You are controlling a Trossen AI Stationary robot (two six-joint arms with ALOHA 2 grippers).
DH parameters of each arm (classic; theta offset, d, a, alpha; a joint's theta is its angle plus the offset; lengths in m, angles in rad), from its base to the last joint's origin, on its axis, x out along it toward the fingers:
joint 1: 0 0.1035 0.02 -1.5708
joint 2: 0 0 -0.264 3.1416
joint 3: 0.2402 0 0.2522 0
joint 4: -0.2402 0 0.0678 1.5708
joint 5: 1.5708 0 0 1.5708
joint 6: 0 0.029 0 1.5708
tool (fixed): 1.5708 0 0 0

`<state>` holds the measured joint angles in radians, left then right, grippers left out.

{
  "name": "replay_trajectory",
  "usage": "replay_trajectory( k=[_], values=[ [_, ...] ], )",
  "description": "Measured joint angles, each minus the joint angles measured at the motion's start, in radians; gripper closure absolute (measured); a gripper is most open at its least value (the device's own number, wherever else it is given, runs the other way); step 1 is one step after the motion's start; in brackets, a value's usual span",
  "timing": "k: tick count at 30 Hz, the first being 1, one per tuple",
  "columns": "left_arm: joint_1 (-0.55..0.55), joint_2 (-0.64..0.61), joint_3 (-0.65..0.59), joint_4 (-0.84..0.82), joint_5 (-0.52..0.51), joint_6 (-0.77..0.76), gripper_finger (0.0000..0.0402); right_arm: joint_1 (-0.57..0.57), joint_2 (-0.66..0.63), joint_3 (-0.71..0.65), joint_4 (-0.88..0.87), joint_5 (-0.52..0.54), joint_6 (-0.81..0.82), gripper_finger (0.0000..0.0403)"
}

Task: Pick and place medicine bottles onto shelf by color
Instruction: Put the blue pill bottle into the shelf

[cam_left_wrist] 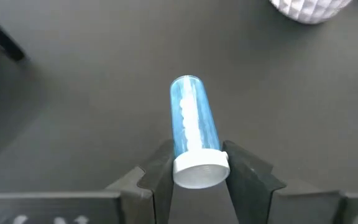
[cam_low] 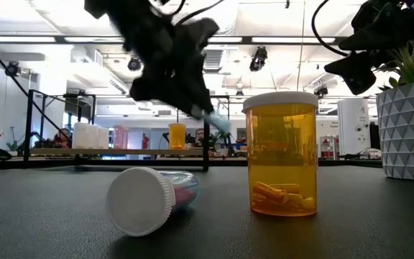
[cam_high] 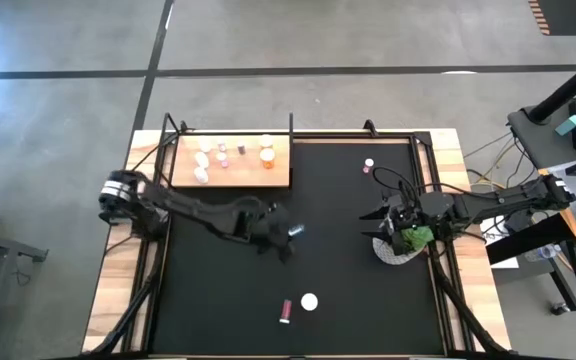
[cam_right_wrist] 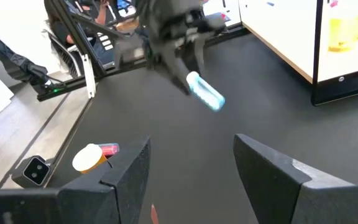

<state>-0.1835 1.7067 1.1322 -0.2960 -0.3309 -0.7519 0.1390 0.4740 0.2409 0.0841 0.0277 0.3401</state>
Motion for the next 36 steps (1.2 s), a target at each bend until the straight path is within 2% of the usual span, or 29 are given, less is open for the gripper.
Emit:
replay_trajectory(
  k=[7,12,16,25,36],
  values=[
    [0.158,-0.078,0.183,-0.429,0.331,-0.028,0.0289,0.0,0.0,0.0,0.0,0.0,0.0,0.0183],
    [0.262,-0.076,0.28,-0.664,0.47,-0.027,0.0288,0.0,0.0,0.0,0.001,0.0,0.0,0.0183],
    [0.322,-0.075,0.29,-0.745,0.505,-0.026,0.0288,0.0,0.0,0.0,0.001,0.0,0.0,0.0183],
    [0.42,-0.073,0.285,-0.94,0.506,-0.02,0.0288,0.0,0.0,0.0,0.001,0.0,0.0,0.0183],
    [0.479,-0.073,0.285,-0.963,0.5,-0.028,0.0288,0.0,0.0,0.0,0.001,0.0,0.0,0.0183]
  ],
)
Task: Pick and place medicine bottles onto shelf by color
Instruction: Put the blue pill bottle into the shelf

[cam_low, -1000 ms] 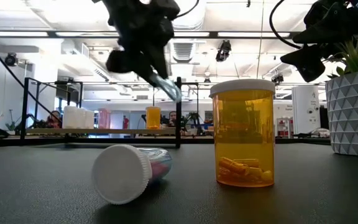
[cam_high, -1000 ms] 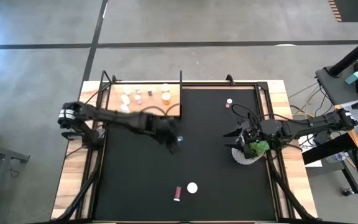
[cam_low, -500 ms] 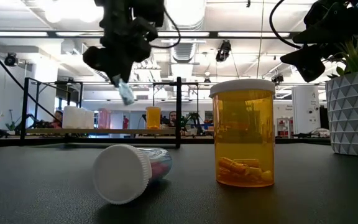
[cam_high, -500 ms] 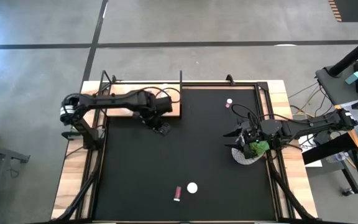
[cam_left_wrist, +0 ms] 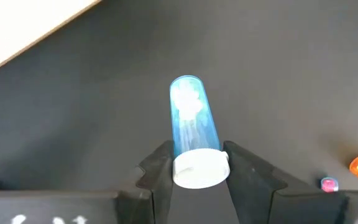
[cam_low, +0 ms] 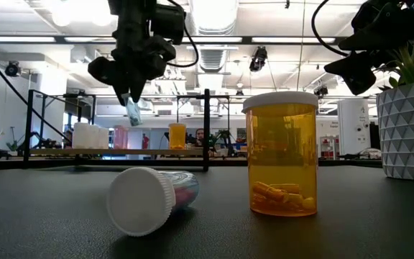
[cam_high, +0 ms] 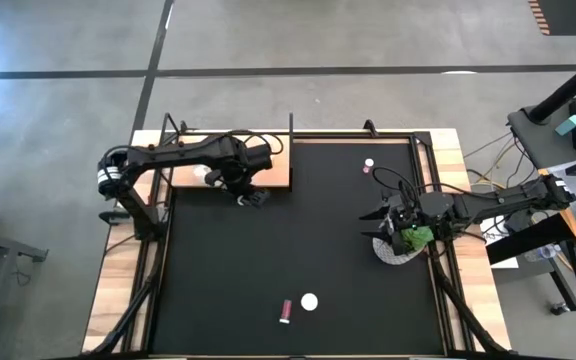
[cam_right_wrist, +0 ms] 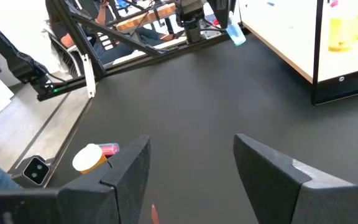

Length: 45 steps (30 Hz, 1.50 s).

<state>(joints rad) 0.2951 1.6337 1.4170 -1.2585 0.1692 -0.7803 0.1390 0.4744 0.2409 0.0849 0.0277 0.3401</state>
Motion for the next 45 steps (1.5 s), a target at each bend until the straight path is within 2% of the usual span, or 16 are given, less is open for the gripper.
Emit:
replay_trajectory(
  k=[3,7,12,16,21,26,31,35,43,45],
  values=[
    [0.007,0.0,0.0,0.002,-0.018,0.0,0.0288,0.0,0.0,0.0,0.0,0.0,0.0,0.0183],
    [0.014,0.0,0.0,0.048,-0.149,-0.008,0.0288,0.0,0.0,0.0,0.0,0.0,0.0,0.0183],
    [0.02,0.0,0.003,0.1,-0.311,-0.173,0.0288,0.0,0.0,0.0,0.0,0.0,0.0,0.0183],
    [0.03,-0.003,0.006,0.121,-0.37,-0.268,0.0288,0.0,0.0,0.0,0.0,0.0,0.0,0.0183],
    [0.035,-0.02,0.005,0.129,-0.389,-0.279,0.0288,0.0,0.0,0.0,0.0,0.0,0.0,0.0183],
    [0.035,-0.035,0.005,0.154,-0.397,-0.157,0.0288,0.0,0.0,0.0,0.0,0.0,0.0,0.0183],
    [0.039,-0.04,0.006,0.153,-0.413,-0.127,0.0288,0.0,0.0,0.0,0.0,0.0,0.0,0.0183],
    [0.04,-0.049,0.006,0.161,-0.414,-0.024,0.0288,0.0,0.0,0.0,0.0,0.0,0.0,0.0183],
    [0.076,-0.043,-0.001,0.148,-0.408,-0.016,0.0288,0.0,0.0,0.0,0.0,0.0,0.0,0.0183],
    [0.099,-0.039,-0.001,0.145,-0.373,-0.015,0.0288,0.0,0.0,0.0,0.0,0.0,0.0,0.0183]
  ],
)
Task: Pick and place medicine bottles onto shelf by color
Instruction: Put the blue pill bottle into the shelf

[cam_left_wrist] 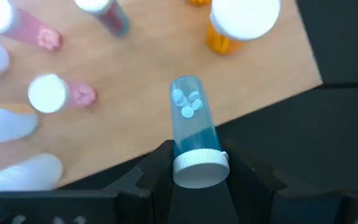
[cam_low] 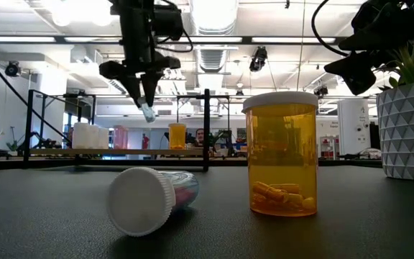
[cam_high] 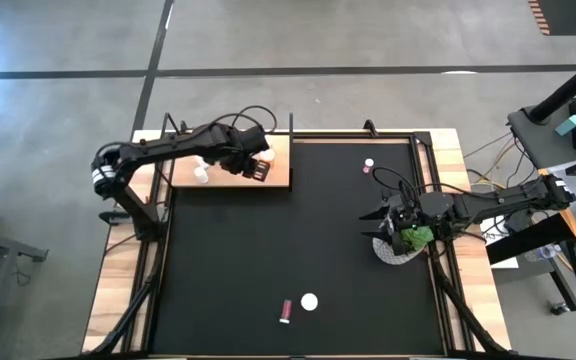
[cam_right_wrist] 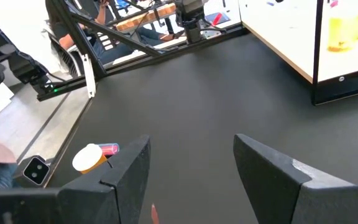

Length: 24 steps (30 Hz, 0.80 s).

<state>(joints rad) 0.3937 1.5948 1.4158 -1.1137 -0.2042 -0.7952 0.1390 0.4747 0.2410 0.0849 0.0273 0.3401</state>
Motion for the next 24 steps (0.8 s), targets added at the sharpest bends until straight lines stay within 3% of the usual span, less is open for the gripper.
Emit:
replay_trajectory(
  k=[10,24],
  values=[
    [0.154,0.04,0.001,-0.031,0.285,-0.009,0.0288,0.0,0.0,0.0,0.0,0.0,0.0,0.0183],
    [0.273,0.048,0.002,-0.019,0.363,-0.311,0.0288,0.0,0.0,0.0,0.0,0.0,0.0,0.0183]
  ],
)
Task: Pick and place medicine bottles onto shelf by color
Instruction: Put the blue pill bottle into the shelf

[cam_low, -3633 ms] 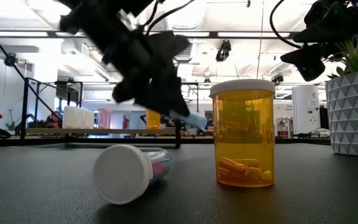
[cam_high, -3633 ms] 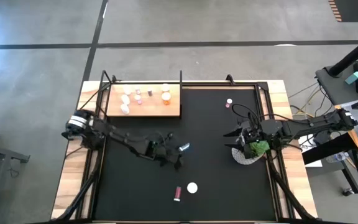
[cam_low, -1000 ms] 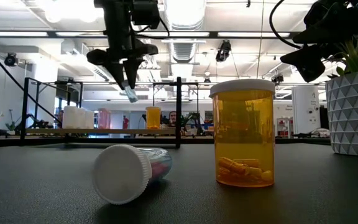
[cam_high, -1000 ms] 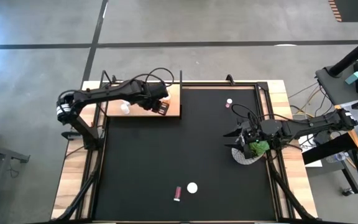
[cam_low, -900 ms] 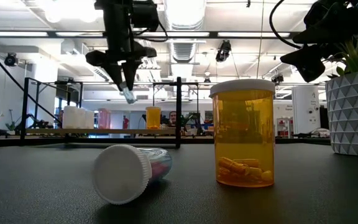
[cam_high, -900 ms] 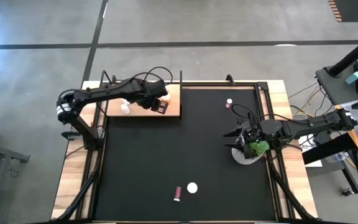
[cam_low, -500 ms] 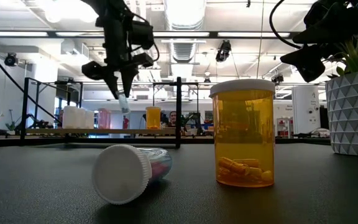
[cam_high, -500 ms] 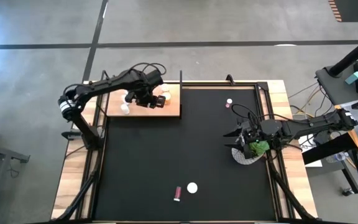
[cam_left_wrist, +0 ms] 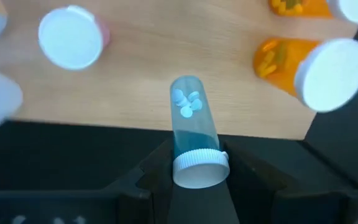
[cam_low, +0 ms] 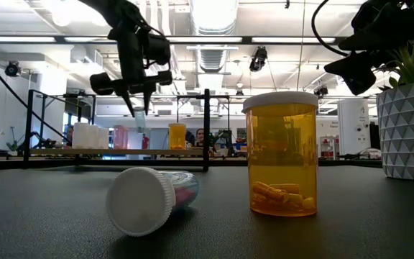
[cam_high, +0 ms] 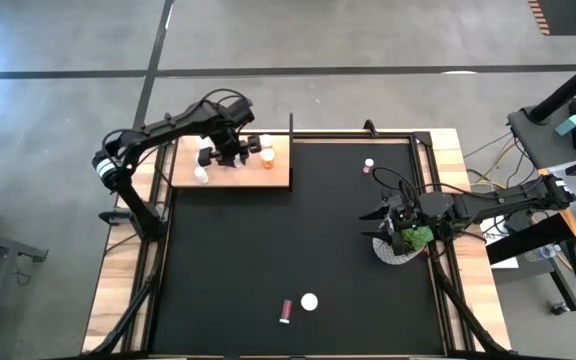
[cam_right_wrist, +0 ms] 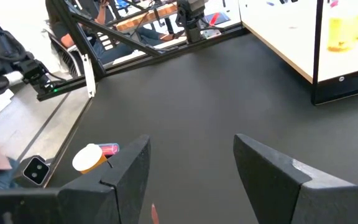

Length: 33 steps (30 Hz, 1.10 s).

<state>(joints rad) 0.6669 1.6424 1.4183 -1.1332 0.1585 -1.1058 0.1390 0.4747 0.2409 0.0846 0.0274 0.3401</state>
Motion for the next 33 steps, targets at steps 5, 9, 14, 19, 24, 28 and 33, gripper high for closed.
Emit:
replay_trajectory(
  k=[5,9,14,19,24,28,33],
  values=[
    [0.0,0.0,-0.001,0.007,0.018,-0.138,0.0288,0.0,0.0,0.0,0.0,0.0,0.0,0.0183],
    [0.005,0.0,-0.001,0.008,0.019,-0.317,0.0288,0.0,0.0,0.0,0.0,0.0,0.0,0.0183],
    [0.008,0.0,-0.012,0.008,0.021,-0.574,0.0288,0.0,0.0,0.0,0.0,0.0,0.0,0.0183],
    [0.016,0.0,-0.018,0.037,0.026,-0.717,0.0288,0.0,0.0,0.0,0.0,0.0,0.0,0.0183],
    [0.059,0.0,-0.02,0.123,0.018,-0.732,0.0288,0.0,0.0,0.0,0.0,0.0,0.0,0.0183],
    [0.073,-0.001,-0.028,0.131,0.028,-0.835,0.0288,0.0,0.0,0.0,0.0,0.0,0.0,0.0183],
    [0.074,-0.001,-0.039,0.137,0.043,-0.911,0.0288,0.0,0.0,0.0,0.0,0.0,0.0,0.0183]
  ],
)
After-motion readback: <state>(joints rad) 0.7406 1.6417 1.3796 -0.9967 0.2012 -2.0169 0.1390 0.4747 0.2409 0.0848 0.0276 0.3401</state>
